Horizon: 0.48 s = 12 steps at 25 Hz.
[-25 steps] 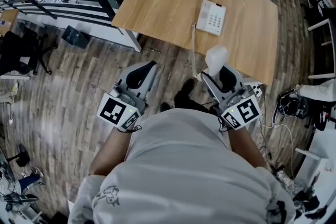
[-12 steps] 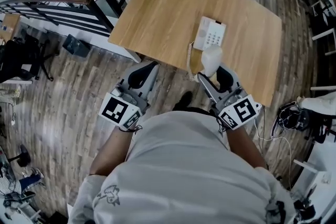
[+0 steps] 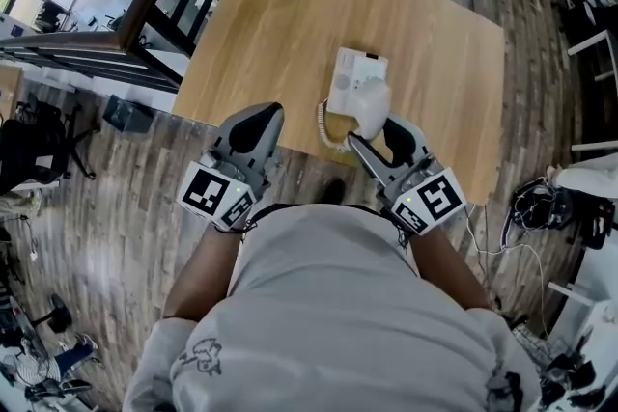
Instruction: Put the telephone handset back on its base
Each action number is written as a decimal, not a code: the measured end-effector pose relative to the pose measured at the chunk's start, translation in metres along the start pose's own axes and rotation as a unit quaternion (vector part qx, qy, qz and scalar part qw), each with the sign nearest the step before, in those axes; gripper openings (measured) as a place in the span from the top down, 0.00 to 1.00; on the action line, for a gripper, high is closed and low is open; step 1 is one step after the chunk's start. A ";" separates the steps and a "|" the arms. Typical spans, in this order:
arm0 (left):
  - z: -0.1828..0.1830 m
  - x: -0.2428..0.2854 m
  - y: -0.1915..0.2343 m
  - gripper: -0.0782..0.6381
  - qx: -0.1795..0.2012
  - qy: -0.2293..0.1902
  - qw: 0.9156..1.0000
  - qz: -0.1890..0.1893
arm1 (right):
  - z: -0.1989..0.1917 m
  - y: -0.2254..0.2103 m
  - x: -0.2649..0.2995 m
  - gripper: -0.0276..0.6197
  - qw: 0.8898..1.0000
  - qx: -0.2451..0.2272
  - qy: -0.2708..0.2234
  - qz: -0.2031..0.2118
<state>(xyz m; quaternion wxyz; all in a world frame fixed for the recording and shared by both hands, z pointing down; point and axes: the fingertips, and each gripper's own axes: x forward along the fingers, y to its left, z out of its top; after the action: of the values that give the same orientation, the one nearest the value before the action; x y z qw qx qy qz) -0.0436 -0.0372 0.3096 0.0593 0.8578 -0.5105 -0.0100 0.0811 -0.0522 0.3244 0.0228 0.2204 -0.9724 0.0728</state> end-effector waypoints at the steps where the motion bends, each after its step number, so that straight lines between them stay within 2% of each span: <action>1: 0.000 0.007 0.003 0.88 0.002 0.001 1.000 -0.003 | 0.000 -0.006 0.001 0.61 1.000 0.003 0.001 -0.005; 5: 0.000 0.030 0.012 0.88 0.002 0.005 1.000 -0.017 | -0.001 -0.024 0.007 0.61 1.000 0.012 0.003 -0.021; 12: 0.004 0.067 0.044 0.88 0.007 0.003 0.998 -0.070 | 0.003 -0.040 0.038 0.61 0.998 0.011 0.007 -0.057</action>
<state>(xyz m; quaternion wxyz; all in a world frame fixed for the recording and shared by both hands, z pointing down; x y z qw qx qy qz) -0.0500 -0.1173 0.3132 0.0537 0.8918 -0.4492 -0.0076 0.0645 -0.1045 0.3294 0.0315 0.2755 -0.9571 0.0839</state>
